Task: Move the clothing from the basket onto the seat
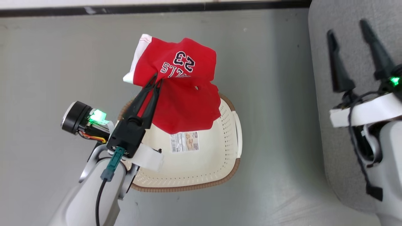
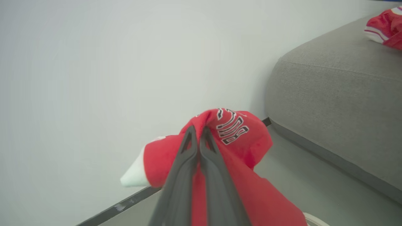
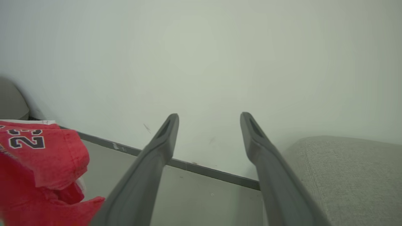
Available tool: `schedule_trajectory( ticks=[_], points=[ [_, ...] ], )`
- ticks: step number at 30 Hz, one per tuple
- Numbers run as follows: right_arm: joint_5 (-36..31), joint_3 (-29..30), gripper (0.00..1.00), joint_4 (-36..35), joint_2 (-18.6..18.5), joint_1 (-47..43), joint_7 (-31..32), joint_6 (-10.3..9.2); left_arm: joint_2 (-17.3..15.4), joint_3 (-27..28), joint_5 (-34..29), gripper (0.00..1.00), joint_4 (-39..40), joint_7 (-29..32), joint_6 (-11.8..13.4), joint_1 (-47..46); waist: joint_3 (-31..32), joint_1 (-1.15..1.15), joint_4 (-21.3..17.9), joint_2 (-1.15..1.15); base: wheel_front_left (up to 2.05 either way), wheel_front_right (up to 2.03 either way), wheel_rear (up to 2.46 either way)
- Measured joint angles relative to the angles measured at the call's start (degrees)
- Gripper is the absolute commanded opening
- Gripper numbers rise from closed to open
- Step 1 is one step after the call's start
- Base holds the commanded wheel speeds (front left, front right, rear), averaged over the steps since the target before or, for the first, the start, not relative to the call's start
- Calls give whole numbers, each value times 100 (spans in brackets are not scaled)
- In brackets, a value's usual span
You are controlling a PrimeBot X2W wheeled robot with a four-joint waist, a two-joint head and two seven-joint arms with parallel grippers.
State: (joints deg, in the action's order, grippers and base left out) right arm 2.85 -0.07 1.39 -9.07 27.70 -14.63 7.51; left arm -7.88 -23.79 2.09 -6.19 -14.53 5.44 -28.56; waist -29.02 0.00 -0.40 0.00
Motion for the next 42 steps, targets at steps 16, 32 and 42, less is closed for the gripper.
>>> schedule_trajectory(
  ticks=[16, 32, 42],
  points=[
    [439, -1614, 100, 561, -498, -666, 0, 0, -493, -9, 1, 0, 526, 0, -324, 213, 997, 0, 22, 0, 0, 0, 0],
    [1637, -3799, 100, 543, -842, -719, 196, 0, -547, -263, 143, 0, 957, 342, -641, 431, 1922, 0, -36, 0, 0, 0, 0],
    [2217, -4760, 100, 508, -855, -305, 355, 0, -476, -489, 212, 0, 1204, 648, -721, 602, 2361, 0, -16, 0, 0, 0, 0]
  ],
)
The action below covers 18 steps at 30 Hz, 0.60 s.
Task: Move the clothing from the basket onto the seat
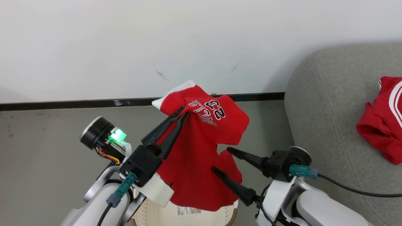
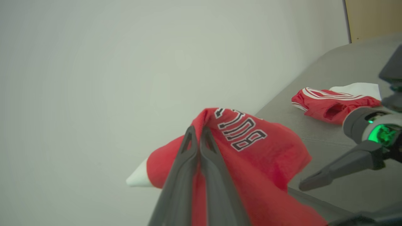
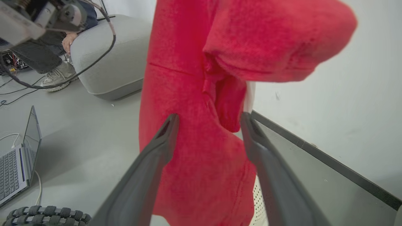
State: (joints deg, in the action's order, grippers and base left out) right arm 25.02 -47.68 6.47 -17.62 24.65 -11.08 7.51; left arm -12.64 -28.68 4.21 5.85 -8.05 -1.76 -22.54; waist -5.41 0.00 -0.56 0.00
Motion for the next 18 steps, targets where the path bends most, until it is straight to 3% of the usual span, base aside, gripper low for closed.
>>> schedule_trajectory(
  ticks=[7, 13, 14, 15, 17, 18],
  points=[
    [530, -744, 100, 220, 146, 307, 178, 0, 65, -242, 80, 0, 133, 256, -100, 93, 246, 0, 119, 0, 0, 0, 0],
    [884, -1021, 100, 517, 241, 520, 302, 0, 166, -388, 131, 0, 234, 441, -177, 94, 370, 0, 240, 0, 0, 0, 0],
    [934, -1036, 82, 559, 265, 531, 303, 0, 174, -402, 141, 0, 238, 447, -199, 95, 387, 0, 259, 0, 0, 0, 0],
    [988, -1057, 48, 606, 297, 531, 303, 0, 178, -421, 143, 0, 242, 455, -200, 96, 403, 0, 278, 0, 0, 0, 0],
    [1042, -1152, 29, 715, 345, 536, 304, 0, 192, -441, 172, 0, 250, 517, -200, 105, 432, 0, 312, 0, 0, 0, 0],
    [1051, -1210, 11, 755, 355, 542, 304, 0, 199, -447, 227, 0, 255, 553, -200, 120, 445, 0, 328, 0, 0, 0, 0]
  ],
)
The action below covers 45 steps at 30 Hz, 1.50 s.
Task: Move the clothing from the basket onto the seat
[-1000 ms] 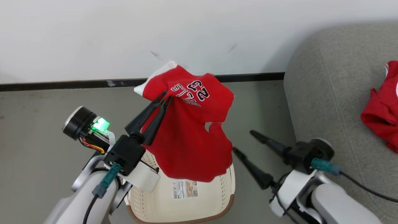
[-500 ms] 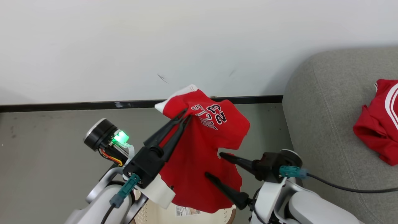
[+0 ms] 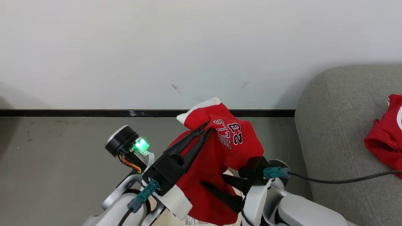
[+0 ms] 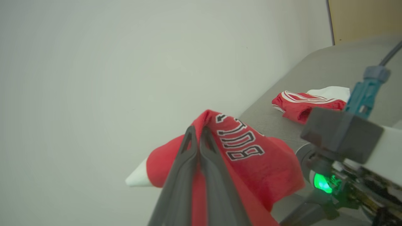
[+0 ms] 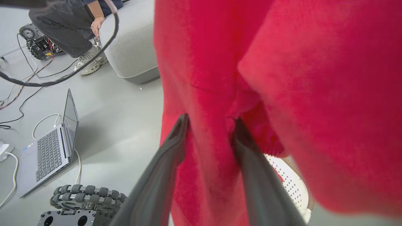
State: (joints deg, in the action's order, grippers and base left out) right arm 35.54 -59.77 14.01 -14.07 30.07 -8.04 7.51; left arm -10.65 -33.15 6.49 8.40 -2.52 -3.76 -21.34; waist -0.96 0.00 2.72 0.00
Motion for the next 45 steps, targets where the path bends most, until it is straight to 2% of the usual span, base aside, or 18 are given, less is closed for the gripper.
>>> schedule_trajectory(
  ticks=[1, 8, 12, 24, 25, 26, 27, 29, 30, 37, 45],
  points=[
    [0, 0, 0, 0, 0, 0, 0, 0, 0, 0, 0, 0, 0, 0, 0, 0, 0, 0, 0, 0, 0, 0, 0],
    [56, -232, 0, 141, 58, 109, -42, 0, 32, 91, 160, 0, -10, 141, 3, 153, 47, 0, 27, 0, 0, 0, 0],
    [109, -179, 0, 172, -58, 105, -208, 0, 31, 215, 235, 0, -86, 152, 62, 238, 38, 0, -22, 0, 0, 0, 0],
    [211, 408, 0, 182, -468, -55, -468, 0, 137, 435, 521, 0, -401, 185, 223, 450, -12, 0, -293, 0, 0, 0, 0],
    [227, 503, 0, 183, -486, -59, -510, 0, 158, 450, 544, 5, -416, 147, 253, 453, -17, 0, -321, 0, 0, 0, 0],
    [234, 603, 0, 182, -501, -58, -515, 0, 181, 470, 567, 43, -428, 108, 261, 459, -22, 0, -348, 0, 0, 0, 0],
    [236, 711, 0, 186, -520, -59, -516, 0, 198, 481, 572, 49, -447, 83, 261, 466, -27, 0, -377, 0, 0, 0, 0],
    [237, 916, 0, 194, -564, -59, -565, 0, 235, 483, 621, 90, -508, 40, 264, 487, -36, 0, -432, 0, 0, 0, 0],
    [240, 1024, 0, 197, -579, -59, -567, 0, 265, 483, 622, 100, -537, 22, 268, 502, -40, 0, -461, 0, 0, 0, 0],
    [271, 1760, 0, 268, -669, -79, -612, 0, 471, 452, 765, 100, -727, -162, 313, 541, -48, 0, -646, 0, 0, 0, 0],
    [267, 2853, 0, 244, -862, -385, -617, 0, 541, 246, 792, 100, -894, -370, 301, 562, -9, 0, -851, 0, 0, 0, 0]
  ],
)
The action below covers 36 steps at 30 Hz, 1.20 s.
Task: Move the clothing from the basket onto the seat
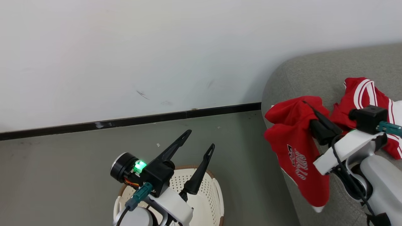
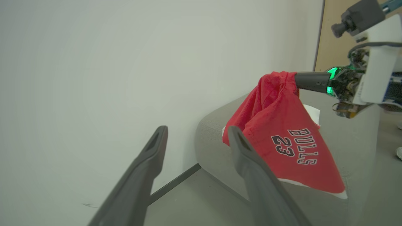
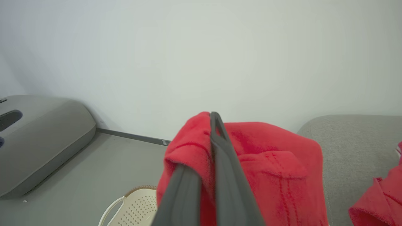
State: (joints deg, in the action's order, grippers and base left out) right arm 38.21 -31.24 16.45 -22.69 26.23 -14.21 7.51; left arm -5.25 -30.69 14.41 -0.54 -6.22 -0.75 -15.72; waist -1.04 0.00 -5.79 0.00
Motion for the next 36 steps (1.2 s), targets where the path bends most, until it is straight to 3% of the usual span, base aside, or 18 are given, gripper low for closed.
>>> schedule_trajectory(
  ticks=[10, 26, 36],
  points=[
    [-221, 1170, 0, -257, -74, -611, -1, -1, 107, -257, 22, 100, -196, -222, -100, 18, 55, 0, -315, 0, 0, 0, 0],
    [-621, 1970, 0, -759, -57, -1423, -11, -1, 159, -620, 122, 100, -478, -402, -200, 244, 140, 0, -894, 0, 0, 0, 0],
    [-732, 1978, 0, -880, 86, -1634, -15, -1, 168, -684, 122, 100, -544, -470, -190, 356, 143, 0, -1222, 0, 0, 0, 0]
  ],
)
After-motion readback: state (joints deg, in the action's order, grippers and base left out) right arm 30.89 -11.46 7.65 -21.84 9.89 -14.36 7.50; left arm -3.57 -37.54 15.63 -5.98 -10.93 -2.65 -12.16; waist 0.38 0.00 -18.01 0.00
